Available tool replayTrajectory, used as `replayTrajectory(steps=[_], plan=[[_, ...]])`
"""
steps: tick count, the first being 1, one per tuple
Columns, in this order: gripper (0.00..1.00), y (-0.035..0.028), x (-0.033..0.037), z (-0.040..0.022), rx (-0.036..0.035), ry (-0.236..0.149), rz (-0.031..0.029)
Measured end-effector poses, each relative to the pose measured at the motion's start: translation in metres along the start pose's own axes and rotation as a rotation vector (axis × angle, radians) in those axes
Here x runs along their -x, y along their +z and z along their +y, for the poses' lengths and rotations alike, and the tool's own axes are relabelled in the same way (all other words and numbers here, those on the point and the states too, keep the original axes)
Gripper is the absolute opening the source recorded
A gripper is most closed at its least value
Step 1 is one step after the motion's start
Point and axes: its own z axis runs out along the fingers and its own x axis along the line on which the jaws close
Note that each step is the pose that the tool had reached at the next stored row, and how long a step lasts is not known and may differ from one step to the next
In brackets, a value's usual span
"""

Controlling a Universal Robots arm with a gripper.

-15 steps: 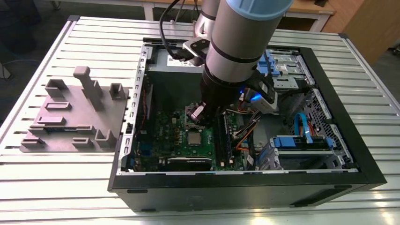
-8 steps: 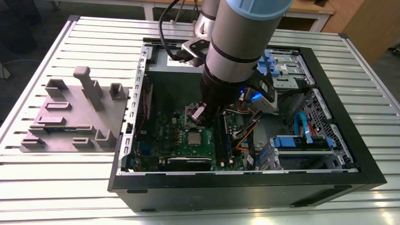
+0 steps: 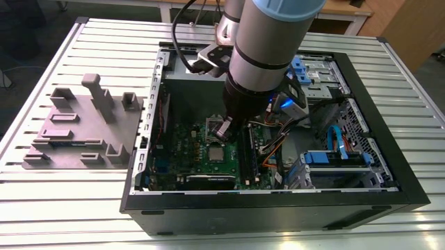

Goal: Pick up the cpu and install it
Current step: 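Close the cpu cover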

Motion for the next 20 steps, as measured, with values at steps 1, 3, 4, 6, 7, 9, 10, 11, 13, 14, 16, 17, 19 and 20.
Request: replayTrajectory(steps=[1, 3, 4, 6, 7, 9, 10, 11, 13, 14, 16, 17, 19, 20], plan=[[0.11, 0.0001, 0.0001, -0.0001, 0.0045, -0.009, -0.0057], [0.11, 0.0001, 0.0001, 0.0, 0.0194, -0.022, -0.0246], [0.11, 0.0001, 0.0, 0.0001, 0.0218, -0.026, -0.0291], [0.11, 0.0002, 0.0, 0.0, 0.013, -0.039, -0.0422], [0.11, 0.0002, 0.0, 0.0, 0.0088, -0.043, -0.047], [0.11, 0.0004, 0.0001, -0.0001, 0.0008, -0.071, -0.0545], [0.11, 0.0004, 0.0001, -0.0001, -0.0005, -0.087, -0.0545], [0.11, 0.0006, 0.0001, -0.0001, -0.0014, -0.103, -0.0541], [0.11, 0.001, 0.0001, -0.0001, -0.0029, -0.135, -0.0529], [0.11, 0.0011, 0.0, -0.0001, -0.0035, -0.152, -0.0521], [0.11, 0.0012, 0.0, 0.0, -0.0036, -0.181, -0.0499], [0.11, 0.0011, 0.0, 0.0, -0.0036, -0.186, -0.0496], [0.11, 0.0012, 0.0001, -0.0001, -0.0035, -0.188, -0.0496], [0.11, 0.0012, 0.0001, -0.0001, -0.0035, -0.188, -0.0496]])
